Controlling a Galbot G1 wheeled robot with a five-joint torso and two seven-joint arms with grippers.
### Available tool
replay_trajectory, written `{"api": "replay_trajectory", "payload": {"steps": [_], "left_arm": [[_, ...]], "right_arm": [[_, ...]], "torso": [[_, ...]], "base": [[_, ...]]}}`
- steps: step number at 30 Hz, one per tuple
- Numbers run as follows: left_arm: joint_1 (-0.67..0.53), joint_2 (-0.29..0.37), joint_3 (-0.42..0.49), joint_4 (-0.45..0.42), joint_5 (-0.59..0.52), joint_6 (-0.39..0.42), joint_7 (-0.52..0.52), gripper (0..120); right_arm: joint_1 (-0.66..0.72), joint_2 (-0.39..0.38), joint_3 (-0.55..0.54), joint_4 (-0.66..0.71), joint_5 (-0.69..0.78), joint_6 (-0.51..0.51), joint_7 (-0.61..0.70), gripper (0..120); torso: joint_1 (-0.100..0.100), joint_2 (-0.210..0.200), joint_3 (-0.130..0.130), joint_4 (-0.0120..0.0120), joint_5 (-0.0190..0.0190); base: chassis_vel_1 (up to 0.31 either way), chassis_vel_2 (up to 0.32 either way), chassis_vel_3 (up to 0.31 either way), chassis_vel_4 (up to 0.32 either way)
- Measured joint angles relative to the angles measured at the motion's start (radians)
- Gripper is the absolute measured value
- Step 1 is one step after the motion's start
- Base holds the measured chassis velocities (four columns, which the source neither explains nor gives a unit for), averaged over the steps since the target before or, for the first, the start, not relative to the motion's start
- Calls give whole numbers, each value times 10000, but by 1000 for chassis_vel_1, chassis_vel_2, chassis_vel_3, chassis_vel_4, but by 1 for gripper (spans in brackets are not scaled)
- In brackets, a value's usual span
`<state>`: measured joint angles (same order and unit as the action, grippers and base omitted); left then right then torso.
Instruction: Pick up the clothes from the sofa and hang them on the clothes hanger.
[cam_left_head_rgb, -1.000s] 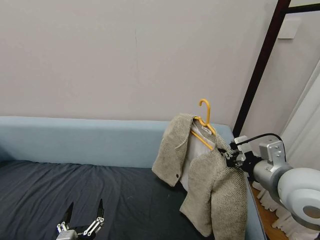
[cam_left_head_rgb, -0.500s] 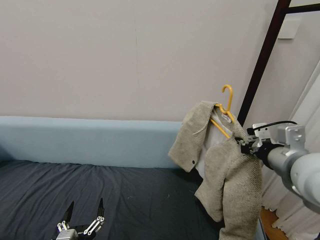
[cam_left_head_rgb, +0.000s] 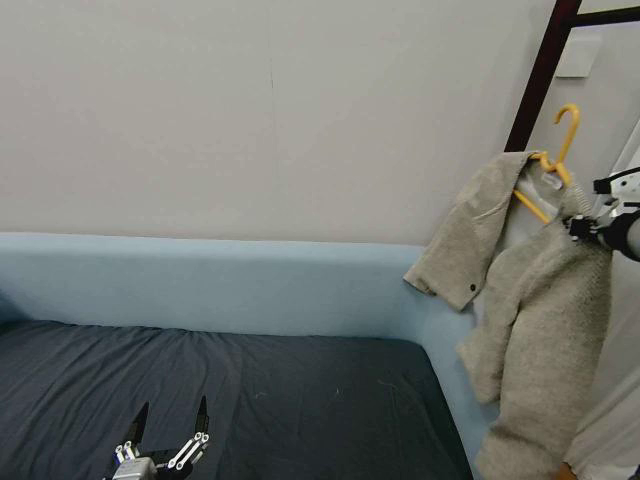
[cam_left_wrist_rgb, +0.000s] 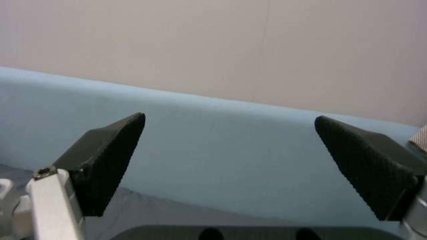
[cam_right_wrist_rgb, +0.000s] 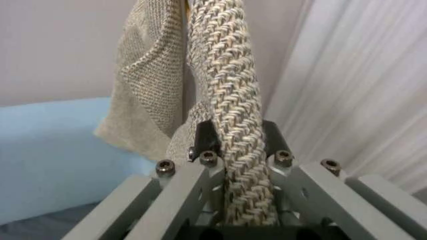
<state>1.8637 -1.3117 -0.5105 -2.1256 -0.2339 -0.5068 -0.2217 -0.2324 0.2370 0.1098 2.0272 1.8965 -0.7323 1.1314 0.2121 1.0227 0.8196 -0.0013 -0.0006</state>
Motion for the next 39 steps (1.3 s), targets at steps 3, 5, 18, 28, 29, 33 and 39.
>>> {"api": "replay_trajectory", "payload": {"steps": [3,5,18,28,29,33,39], "left_arm": [[-1,1,1,0,-2,1,0,100],[-1,2,0,0,-4,3,-1,100],[0,9,2,0,-8,14,-2,100],[0,10,1,0,-8,15,-3,100],[0,9,2,1,-8,16,-2,100],[0,9,2,1,-8,15,-2,100],[-1,10,2,0,-9,16,-2,100]], "right_arm": [[177,-63,-308,-386,-213,-1,-67,4],[247,-70,-615,-975,-600,-2,-226,4],[285,1694,-1002,-4139,-4717,1143,-1899,4],[358,2578,-1071,-6081,-8111,2402,-3948,4],[571,3099,-1162,-6676,-9237,2707,-4389,4],[844,3660,-1526,-6953,-10524,3033,-4736,4],[1442,4420,-2053,-7465,-12107,3427,-5056,4]], "torso": [[0,1,0,0,-1],[0,0,0,1,0],[1,-2,1,5,-1],[0,-1,-1,-10,-4],[0,-1,1,-7,3],[1,-2,1,8,-3],[1,-2,1,-2,-1]], "base": [[0,0,0,0],[0,0,0,0],[0,0,0,0],[0,0,0,0],[0,0,0,0],[0,0,0,0],[0,0,0,0]]}}
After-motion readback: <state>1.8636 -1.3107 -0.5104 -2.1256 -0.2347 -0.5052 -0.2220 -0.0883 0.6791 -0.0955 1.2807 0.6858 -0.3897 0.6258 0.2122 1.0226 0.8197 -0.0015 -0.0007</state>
